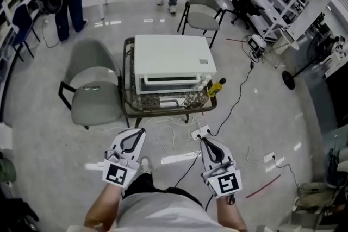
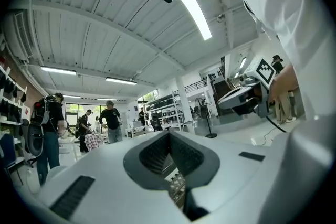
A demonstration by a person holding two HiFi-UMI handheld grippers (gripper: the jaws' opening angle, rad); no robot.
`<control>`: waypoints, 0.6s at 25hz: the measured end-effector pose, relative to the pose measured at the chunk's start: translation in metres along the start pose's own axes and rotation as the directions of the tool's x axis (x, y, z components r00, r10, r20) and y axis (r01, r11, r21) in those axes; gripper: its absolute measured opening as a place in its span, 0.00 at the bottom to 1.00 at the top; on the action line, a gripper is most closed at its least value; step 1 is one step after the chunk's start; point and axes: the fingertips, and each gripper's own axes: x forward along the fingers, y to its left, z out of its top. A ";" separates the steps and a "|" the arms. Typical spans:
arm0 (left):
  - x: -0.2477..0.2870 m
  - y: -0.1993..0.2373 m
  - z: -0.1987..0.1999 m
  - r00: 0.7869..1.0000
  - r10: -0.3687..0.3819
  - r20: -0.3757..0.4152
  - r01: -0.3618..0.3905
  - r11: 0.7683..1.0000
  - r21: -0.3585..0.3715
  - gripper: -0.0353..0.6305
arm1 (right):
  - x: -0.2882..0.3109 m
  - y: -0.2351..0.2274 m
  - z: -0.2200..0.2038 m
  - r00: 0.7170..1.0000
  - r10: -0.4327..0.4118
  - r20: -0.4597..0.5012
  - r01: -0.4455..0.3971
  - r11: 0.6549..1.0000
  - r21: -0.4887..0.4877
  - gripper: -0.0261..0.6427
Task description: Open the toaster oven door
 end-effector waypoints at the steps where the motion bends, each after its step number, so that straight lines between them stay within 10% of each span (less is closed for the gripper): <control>1: 0.010 0.009 -0.001 1.000 -0.014 0.013 0.014 1.000 0.004 0.08 | 0.011 -0.004 0.006 1.000 -0.011 0.005 0.011 1.000 -0.002 0.07; 15: 0.086 0.045 -0.019 0.999 -0.051 -0.015 0.051 0.999 -0.004 0.08 | 0.073 -0.057 -0.001 1.000 -0.026 -0.001 0.026 0.999 0.027 0.07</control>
